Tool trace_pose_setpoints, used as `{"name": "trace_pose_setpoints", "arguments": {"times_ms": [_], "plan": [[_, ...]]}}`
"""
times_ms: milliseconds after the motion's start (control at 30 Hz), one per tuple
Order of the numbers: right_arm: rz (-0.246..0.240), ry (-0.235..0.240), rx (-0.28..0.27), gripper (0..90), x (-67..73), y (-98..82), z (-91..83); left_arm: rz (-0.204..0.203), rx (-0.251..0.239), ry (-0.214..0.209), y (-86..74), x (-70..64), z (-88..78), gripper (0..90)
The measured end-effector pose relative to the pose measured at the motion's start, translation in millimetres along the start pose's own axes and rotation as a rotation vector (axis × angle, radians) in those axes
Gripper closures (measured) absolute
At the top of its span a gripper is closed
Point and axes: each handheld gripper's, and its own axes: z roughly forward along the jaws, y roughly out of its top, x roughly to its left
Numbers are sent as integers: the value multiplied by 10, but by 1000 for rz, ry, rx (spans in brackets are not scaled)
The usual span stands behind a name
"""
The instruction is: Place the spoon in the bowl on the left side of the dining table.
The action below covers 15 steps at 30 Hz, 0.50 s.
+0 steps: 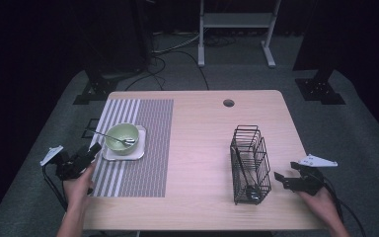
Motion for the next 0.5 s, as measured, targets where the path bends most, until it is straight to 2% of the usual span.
{"name": "trace_pose_setpoints", "arguments": {"times_ms": [233, 300, 500], "plan": [[-1, 0, 2, 148, 3, 1, 3, 22, 21, -1, -35, -89, 10, 206], [0, 1, 1, 149, 1, 0, 2, 5, 18, -12, -42, -102, 16, 198], [0, 1, 0, 148, -1, 0, 0, 14, 29, -15, -67, -173, 44, 168]]}}
